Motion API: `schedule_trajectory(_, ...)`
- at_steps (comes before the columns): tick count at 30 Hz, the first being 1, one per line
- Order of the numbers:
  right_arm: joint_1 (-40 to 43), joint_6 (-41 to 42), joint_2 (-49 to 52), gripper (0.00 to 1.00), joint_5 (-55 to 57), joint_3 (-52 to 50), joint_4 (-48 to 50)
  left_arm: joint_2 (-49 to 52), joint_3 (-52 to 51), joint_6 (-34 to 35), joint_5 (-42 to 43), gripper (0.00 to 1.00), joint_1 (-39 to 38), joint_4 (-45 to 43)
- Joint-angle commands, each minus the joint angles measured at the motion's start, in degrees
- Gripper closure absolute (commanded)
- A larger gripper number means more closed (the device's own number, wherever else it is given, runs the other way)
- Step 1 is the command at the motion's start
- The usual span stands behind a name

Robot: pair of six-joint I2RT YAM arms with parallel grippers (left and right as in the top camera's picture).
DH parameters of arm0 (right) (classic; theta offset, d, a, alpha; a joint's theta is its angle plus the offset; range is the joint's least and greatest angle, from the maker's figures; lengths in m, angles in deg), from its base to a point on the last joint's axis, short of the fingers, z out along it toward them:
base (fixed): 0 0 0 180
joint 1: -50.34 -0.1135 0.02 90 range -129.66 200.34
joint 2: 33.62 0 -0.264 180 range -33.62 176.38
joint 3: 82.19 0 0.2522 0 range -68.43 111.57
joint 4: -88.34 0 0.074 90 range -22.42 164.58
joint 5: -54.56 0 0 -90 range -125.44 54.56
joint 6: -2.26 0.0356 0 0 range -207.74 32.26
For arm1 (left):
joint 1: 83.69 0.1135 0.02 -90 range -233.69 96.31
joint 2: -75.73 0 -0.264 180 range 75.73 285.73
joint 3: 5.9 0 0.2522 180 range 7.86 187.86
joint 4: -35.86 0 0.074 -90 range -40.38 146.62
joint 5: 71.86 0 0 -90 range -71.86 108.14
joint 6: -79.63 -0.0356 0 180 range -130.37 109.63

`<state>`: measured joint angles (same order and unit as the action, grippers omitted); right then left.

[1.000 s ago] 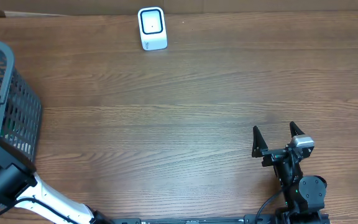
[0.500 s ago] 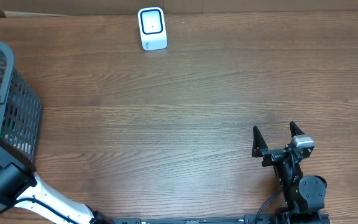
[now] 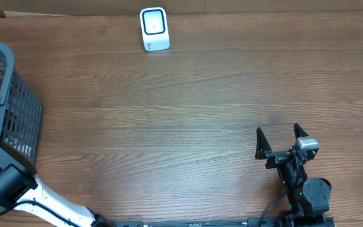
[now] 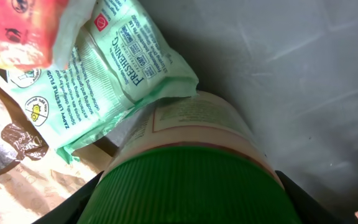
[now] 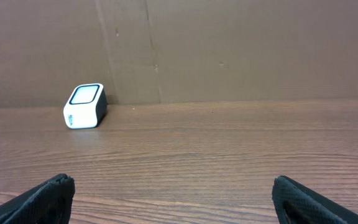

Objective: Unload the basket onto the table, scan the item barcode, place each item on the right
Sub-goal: 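Reach into the grey basket and grasp the green-lidded jar with the left gripper, then carry the green-lidded jar to the white scanner with the left gripper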

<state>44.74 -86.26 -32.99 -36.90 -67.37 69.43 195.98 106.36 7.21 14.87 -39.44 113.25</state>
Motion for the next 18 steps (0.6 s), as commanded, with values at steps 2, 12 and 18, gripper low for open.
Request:
schedule_trajectory(2,0.3,0.0,-0.5,0.0,0.3,-0.6,0.3,0.3,1.9,0.4,-0.3,0.56,0.0,2.2)
schedule_trajectory(12,0.3,0.0,-0.5,0.0,0.3,-0.6,0.3,-0.4,25.4,1.3,5.2,0.57,0.0,18.1)
schedule_trajectory(18,0.3,0.0,-0.5,0.0,0.3,-0.6,0.3,-0.4,50.1,-1.4,14.8,0.57,0.0,29.8)
